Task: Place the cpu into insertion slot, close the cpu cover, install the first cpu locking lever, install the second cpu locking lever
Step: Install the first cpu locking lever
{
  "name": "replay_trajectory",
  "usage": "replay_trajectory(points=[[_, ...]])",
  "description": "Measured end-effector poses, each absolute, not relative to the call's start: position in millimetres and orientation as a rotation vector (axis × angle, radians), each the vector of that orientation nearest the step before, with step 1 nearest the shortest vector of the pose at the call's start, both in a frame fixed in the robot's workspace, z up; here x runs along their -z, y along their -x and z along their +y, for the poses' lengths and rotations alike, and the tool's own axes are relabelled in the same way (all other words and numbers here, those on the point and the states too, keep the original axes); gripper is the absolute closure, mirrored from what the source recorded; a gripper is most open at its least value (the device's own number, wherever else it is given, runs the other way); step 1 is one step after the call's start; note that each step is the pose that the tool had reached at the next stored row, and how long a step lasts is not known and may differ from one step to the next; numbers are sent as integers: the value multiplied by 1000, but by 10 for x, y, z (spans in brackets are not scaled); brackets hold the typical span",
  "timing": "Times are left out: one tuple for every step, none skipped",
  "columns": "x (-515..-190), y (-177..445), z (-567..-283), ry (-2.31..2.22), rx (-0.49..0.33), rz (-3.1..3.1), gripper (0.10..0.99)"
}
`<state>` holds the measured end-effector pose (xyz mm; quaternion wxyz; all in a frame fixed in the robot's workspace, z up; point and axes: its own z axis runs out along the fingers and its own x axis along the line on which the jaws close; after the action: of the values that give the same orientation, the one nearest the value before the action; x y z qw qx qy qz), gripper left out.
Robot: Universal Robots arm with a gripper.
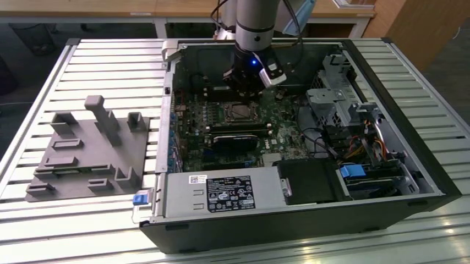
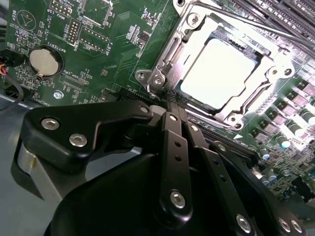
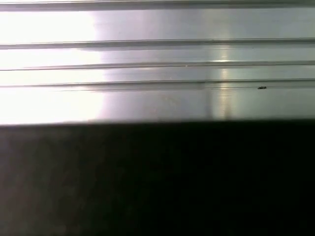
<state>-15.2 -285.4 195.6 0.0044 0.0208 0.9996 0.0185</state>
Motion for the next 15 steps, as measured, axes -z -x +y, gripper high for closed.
replay_trajectory(points=[[-1961, 151, -2852, -65, -60, 3131, 980], [-1969, 150, -2851, -65, -62, 3130, 980], [-1982, 149, -2849, -65, -62, 3130, 980], [-2002, 150, -2851, -65, -61, 3131, 980], [-2021, 151, -2852, -65, -60, 3131, 980], [-2040, 151, -2852, -65, -60, 3131, 980], [-2061, 151, -2852, -65, -60, 3131, 980], [-2079, 151, -2852, -65, -60, 3131, 980], [-2090, 151, -2852, -65, -60, 3131, 980], [-2091, 151, -2852, -65, -60, 3131, 980], [-2091, 150, -2856, -64, -60, 3131, 980], [-2092, 151, -2861, -65, -60, 3131, 980], [-2092, 151, -2863, -65, -60, 3131, 980], [-2092, 151, -2865, -65, -60, 3131, 980], [-2092, 151, -2868, -65, -60, 3131, 980]])
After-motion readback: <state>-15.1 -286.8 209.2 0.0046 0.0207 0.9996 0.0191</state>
